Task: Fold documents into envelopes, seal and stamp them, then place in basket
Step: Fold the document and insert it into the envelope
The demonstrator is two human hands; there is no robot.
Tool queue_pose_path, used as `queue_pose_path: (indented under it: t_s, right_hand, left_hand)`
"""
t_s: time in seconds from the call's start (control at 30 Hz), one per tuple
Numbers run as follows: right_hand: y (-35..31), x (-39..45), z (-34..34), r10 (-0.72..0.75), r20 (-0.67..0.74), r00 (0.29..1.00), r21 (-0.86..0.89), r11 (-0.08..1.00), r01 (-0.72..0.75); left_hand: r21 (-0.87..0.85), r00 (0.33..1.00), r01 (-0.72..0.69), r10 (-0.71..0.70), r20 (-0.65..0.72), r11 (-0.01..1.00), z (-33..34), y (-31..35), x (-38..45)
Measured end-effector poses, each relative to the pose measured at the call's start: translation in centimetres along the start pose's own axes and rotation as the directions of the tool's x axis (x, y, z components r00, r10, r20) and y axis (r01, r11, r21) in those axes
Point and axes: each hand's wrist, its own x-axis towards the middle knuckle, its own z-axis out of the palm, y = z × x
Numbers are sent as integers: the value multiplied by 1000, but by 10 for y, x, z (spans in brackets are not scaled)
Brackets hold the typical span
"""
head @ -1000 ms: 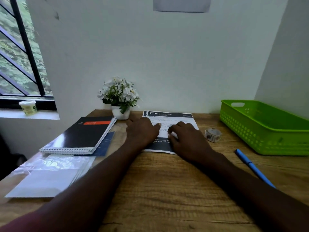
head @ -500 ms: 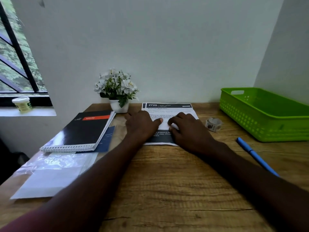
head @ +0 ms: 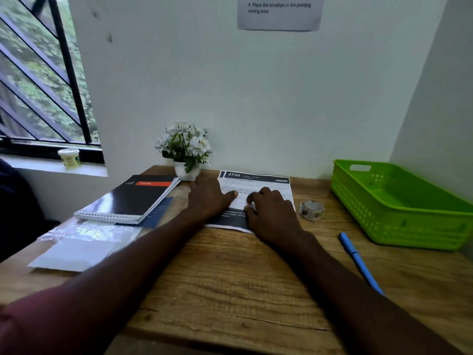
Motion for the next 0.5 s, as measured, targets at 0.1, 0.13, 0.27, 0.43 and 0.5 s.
queue_pose_path:
  t_s: [0.1, 0.13, 0.27, 0.43, 0.5]
  right_hand:
    - [1, 0, 0, -5, 2, 1000, 8, 1000, 5]
    - [1, 0, 0, -1, 4, 1000, 13, 1000, 1]
    - [-1, 1, -1, 10, 10, 1000, 14, 1000, -10]
    - [3, 2, -4, 25, 21, 999, 41, 999, -26]
    - [4, 2, -4, 31, 14, 999, 72, 997, -32]
  left_hand:
    - [9, 1000, 27, -28, 15, 1000, 3, 1, 3]
    - [-1, 999, 42, -42, 20, 999, 2, 2, 3]
    - [-184, 995, 101, -98, 23, 978, 0, 3, 11]
    - [-663, 990, 140, -97, 102, 736, -15, 6, 23]
    - [-775, 975, 212, -74, 210, 595, -20, 5, 23]
